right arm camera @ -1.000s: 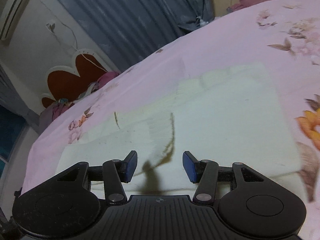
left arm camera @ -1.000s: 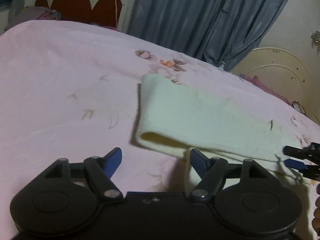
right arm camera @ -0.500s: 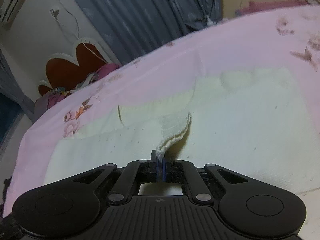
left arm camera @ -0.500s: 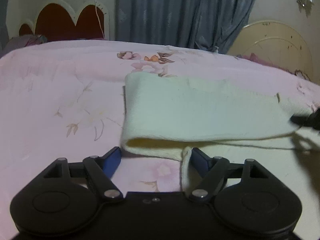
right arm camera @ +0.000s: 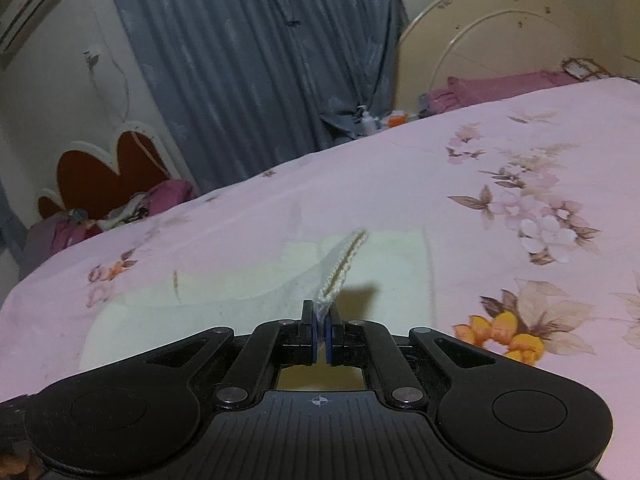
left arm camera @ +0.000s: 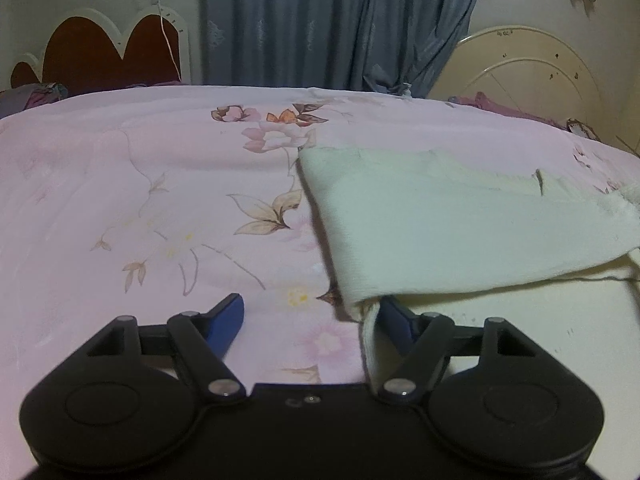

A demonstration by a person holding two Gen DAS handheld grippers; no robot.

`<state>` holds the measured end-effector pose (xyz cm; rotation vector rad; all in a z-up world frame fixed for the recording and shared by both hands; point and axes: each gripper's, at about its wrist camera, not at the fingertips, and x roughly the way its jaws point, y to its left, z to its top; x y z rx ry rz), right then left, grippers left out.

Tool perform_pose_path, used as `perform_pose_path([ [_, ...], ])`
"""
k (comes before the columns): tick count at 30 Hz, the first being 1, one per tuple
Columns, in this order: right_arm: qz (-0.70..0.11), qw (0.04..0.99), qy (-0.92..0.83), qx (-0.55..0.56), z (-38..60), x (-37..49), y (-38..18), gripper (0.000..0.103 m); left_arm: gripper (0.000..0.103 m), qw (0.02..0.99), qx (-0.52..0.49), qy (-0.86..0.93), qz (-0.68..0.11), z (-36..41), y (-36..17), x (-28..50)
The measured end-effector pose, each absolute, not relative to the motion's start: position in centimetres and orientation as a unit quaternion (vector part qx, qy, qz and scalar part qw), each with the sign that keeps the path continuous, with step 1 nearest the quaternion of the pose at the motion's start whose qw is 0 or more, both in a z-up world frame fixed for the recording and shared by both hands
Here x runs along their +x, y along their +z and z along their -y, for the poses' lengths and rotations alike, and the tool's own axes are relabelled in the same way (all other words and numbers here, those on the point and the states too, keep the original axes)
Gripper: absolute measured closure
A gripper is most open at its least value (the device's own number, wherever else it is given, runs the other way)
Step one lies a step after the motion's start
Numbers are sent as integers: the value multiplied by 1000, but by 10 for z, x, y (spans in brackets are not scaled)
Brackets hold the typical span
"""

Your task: Fold small clothes

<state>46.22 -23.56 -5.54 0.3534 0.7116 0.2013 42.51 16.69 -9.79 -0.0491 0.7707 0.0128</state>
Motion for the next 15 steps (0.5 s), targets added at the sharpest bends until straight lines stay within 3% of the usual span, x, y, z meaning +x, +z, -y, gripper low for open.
perform_pose_path([
  [15,-375,908,74,169,253,465,-68,100,31,926,-24,5,-378,-167,-97,425],
])
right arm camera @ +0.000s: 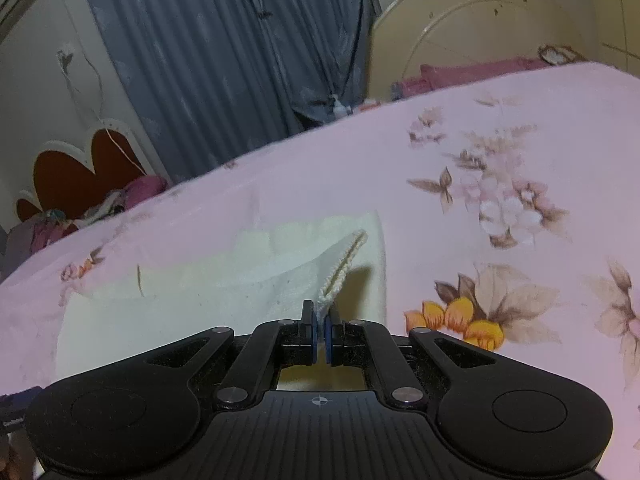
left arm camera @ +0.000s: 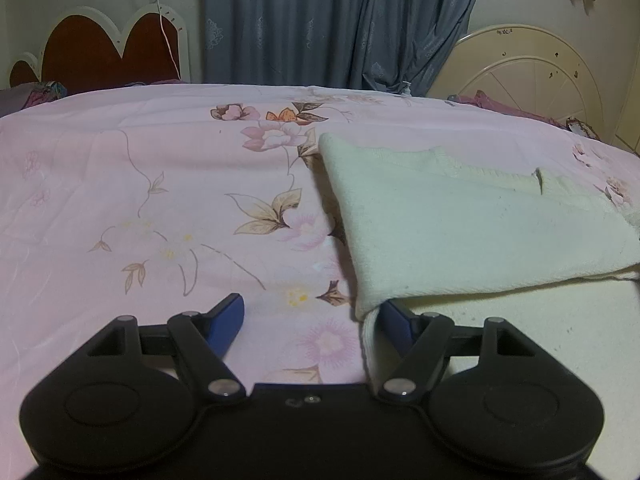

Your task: Fold small clothes

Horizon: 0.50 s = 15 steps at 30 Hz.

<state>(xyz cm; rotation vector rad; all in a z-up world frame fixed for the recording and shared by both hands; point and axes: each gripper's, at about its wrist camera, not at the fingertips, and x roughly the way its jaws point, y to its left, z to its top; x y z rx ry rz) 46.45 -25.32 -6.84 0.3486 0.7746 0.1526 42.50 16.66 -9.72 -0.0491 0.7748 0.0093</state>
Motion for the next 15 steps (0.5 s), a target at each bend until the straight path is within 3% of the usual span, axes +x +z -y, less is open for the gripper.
perform_pose_path([
  [12,-399,901,58,162,257,466,-88,100,30,921,-23,-15,-390,-173,-87,425],
  [14,-381,913,32,142,260,460,-75,99,30,937,-48,-19,-345,-186,-69,411],
  [15,-363,922,23,129,261,456,-67,89,30,944,-52,-23,-325,-188,-62,407],
])
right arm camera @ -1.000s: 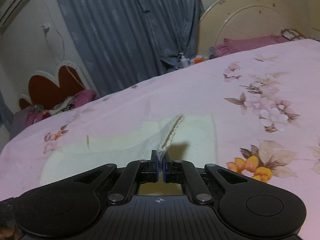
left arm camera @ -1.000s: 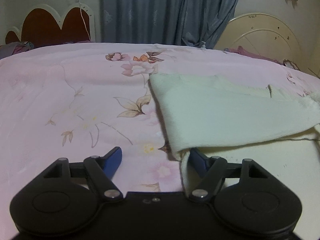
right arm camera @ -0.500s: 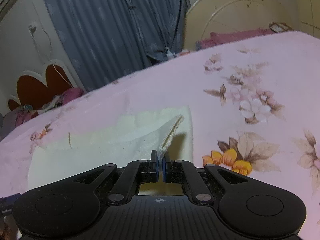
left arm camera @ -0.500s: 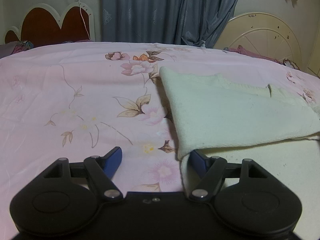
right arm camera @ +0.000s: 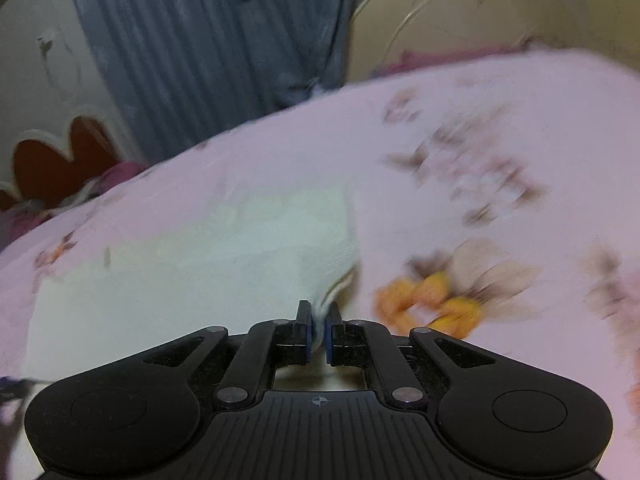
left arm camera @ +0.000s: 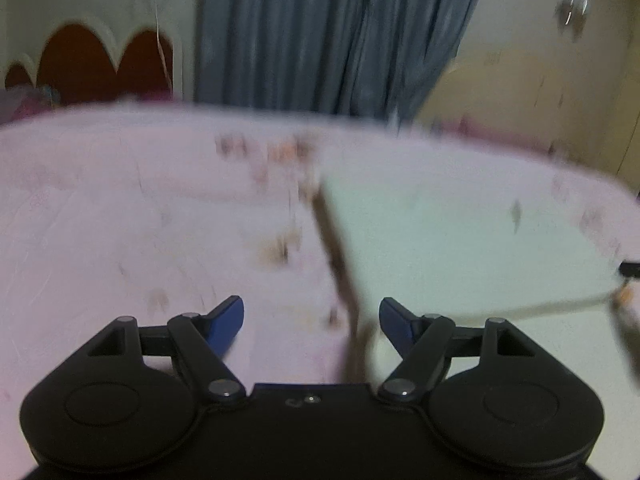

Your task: Fold small clothes

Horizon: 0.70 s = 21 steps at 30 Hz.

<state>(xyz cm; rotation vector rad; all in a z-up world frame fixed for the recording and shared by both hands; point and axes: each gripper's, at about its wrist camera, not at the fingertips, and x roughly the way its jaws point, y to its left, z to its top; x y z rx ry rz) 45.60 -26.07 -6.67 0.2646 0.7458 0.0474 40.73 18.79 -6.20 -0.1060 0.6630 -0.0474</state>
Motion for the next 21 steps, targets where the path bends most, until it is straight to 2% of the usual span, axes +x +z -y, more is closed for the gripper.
perform_pose_path([
  [1,-350,929,23,119,260,454,-61,78,30,949,-60,-32,-308,-188,-55,408],
  [4,-356,926,72,105,244,467,-60,78,30,949,-80,-79,-294,-169,-51,430],
  [10,-389,914,96,69,205,491,-89,79,30,926,-11,-113,-361,-111,-87,485],
  [13,-388,919,21,61,232,489,-95,79,27,929,-4,-101,-355,-122,-98,480],
  [16,-398,912,32,92,253,489,-100,78,28,926,-17,-117,-359,-130,-97,484],
  [21,-398,913,26,83,249,496,-99,78,26,924,-9,-143,-356,-139,-86,531],
])
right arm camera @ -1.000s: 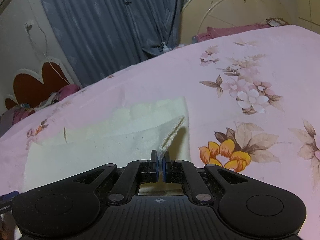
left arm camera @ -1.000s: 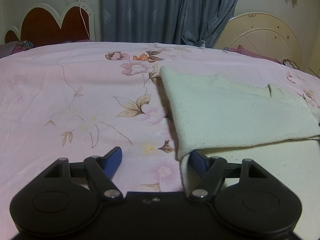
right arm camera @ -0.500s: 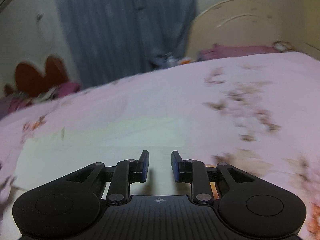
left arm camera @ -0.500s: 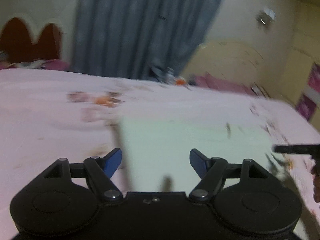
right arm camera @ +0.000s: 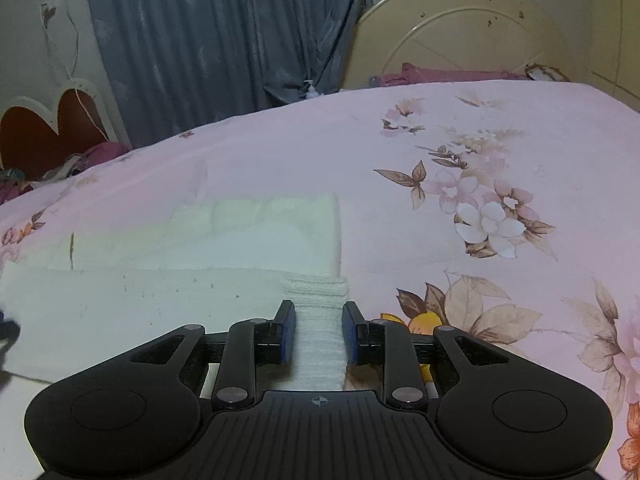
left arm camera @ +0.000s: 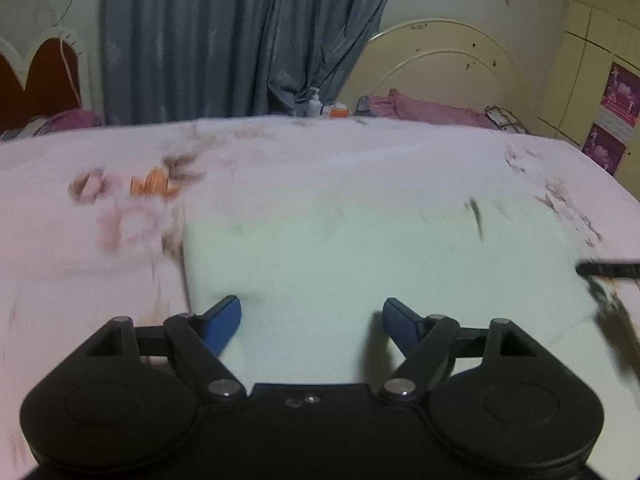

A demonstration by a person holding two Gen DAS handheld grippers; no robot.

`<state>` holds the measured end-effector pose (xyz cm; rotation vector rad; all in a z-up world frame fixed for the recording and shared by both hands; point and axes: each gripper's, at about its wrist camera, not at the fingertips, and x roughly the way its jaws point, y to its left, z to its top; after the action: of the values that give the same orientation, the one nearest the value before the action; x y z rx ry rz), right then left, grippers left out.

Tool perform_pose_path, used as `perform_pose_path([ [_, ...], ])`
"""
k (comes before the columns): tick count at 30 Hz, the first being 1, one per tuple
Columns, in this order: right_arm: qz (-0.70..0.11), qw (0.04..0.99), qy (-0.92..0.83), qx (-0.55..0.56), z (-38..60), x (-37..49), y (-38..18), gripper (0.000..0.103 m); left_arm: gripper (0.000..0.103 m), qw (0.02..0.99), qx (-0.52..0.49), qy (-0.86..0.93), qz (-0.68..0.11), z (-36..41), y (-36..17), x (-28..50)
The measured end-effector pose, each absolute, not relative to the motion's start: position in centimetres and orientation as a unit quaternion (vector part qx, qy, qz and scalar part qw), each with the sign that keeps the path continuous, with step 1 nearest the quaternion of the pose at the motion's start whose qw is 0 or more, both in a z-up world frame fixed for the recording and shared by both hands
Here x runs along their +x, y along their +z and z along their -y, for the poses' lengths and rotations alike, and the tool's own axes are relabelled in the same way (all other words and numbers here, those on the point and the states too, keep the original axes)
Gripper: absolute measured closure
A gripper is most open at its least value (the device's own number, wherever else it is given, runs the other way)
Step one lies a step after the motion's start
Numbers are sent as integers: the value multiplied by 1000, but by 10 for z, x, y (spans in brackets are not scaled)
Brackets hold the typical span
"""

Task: Fold small clothes
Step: 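Open the right gripper and smooth the folded sweater with both tools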

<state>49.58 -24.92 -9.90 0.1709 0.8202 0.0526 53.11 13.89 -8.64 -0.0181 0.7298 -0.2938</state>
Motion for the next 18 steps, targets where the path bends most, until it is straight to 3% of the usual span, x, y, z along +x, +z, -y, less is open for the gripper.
perform_pose_path([
  [5,-400,914,16,67,246,495,-96,78,26,920,-2,-150,-363,-160,-99,571],
  [10,-369,925,1,93,238,484,-76,78,26,933,20,-143,-331,-158,-81,548],
  [18,-391,902,141,114,113,522,-90,78,25,920,21,-185,-345,-107,-94,551],
])
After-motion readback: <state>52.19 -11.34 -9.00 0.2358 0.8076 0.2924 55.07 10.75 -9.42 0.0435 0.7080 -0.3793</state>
